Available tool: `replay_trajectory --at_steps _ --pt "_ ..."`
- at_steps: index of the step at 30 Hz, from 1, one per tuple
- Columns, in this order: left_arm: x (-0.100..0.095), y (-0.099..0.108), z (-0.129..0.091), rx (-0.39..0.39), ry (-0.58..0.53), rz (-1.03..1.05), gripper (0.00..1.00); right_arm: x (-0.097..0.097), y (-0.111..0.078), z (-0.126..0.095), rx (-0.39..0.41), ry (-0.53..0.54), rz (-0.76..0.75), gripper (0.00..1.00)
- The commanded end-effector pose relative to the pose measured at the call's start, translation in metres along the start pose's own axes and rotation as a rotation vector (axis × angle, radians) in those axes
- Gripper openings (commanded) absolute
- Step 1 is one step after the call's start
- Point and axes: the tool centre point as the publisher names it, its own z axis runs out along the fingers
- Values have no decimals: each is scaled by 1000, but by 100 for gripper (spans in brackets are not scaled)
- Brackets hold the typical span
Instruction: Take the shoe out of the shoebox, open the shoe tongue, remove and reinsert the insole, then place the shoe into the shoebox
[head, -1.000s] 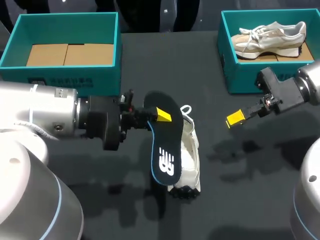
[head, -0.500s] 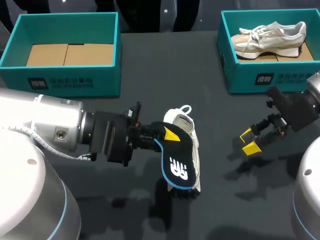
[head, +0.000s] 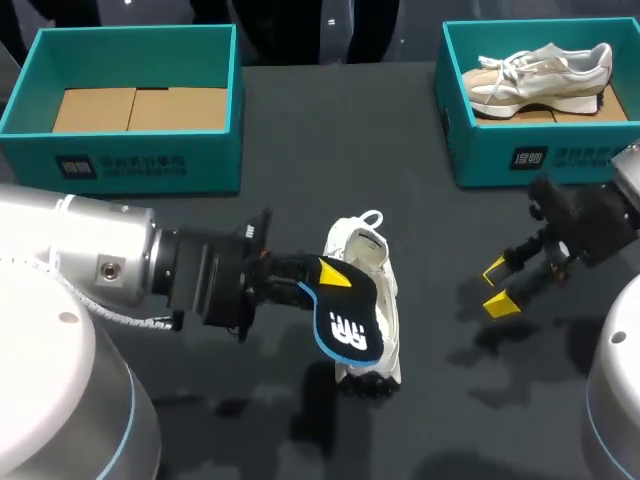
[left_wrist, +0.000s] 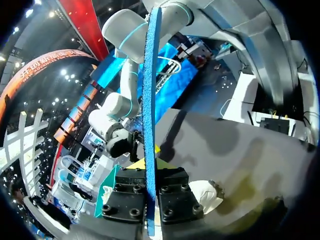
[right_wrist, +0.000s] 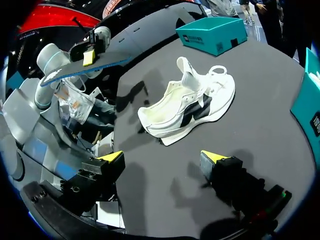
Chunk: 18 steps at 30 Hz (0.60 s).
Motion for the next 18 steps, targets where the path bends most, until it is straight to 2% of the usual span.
replay_trajectory --at_steps 1,10,18 --pt "16 10 3 -11 9 -187 0 1 -2 26 39 -57 -43 100" --pt "30 18 8 64 -15 -399 0 -3 -7 50 75 -110 -124 100" --pt "30 18 8 64 -15 -399 0 -6 -9 55 96 -91 -142 100"
